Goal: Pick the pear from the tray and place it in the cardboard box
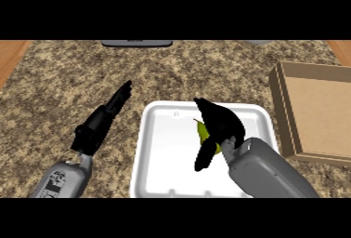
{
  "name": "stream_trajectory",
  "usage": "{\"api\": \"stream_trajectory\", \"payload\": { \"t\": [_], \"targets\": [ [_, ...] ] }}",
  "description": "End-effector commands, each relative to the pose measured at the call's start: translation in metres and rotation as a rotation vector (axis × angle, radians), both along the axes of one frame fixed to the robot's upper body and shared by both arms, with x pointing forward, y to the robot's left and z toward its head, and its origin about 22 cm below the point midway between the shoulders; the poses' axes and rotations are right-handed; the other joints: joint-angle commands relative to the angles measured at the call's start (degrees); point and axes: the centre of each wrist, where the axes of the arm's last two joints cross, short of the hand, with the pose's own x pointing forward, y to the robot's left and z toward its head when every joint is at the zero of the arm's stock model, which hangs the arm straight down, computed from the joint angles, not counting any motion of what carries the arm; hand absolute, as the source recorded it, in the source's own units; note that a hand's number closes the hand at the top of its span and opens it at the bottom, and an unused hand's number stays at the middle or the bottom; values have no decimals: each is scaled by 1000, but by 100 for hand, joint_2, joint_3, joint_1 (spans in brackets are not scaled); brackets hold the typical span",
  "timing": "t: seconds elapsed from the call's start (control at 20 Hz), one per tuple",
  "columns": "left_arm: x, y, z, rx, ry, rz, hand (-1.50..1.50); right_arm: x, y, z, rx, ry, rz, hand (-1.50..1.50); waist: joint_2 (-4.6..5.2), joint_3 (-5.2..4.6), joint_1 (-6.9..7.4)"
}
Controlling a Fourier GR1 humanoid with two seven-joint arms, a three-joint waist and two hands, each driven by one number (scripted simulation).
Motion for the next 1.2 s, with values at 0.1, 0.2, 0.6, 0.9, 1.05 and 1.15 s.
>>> {"api": "stream_trajectory", "payload": {
  "t": [0.1, 0.2, 0.6, 0.9, 1.05, 1.15],
  "targets": [
    [-23, 8, 3, -9, -8, 4, 0, 9, 8, 1, -57, 30, -25, -150, -7, 0, 36],
    [-15, -6, -11, 10, -16, 2, 0, -1, -2, -6, -84, 37, -2, -150, -5, 0, -6],
    [5, 1, 0, -3, -14, 1, 0, 15, -3, -24, -78, 87, 3, -150, 3, 0, -6],
    [1, -2, 19, 26, -33, 13, 0, -4, 16, -41, -90, 130, 6, -150, -3, 0, -3],
    [-1, 8, 14, -4, -6, 23, 0, 14, 6, -41, -110, 141, 0, -150, 1, 0, 6],
    [8, -3, -3, 18, 3, -11, 0, -9, -11, -66, -114, 134, 18, -150, 4, 0, -29]
  ]
}}
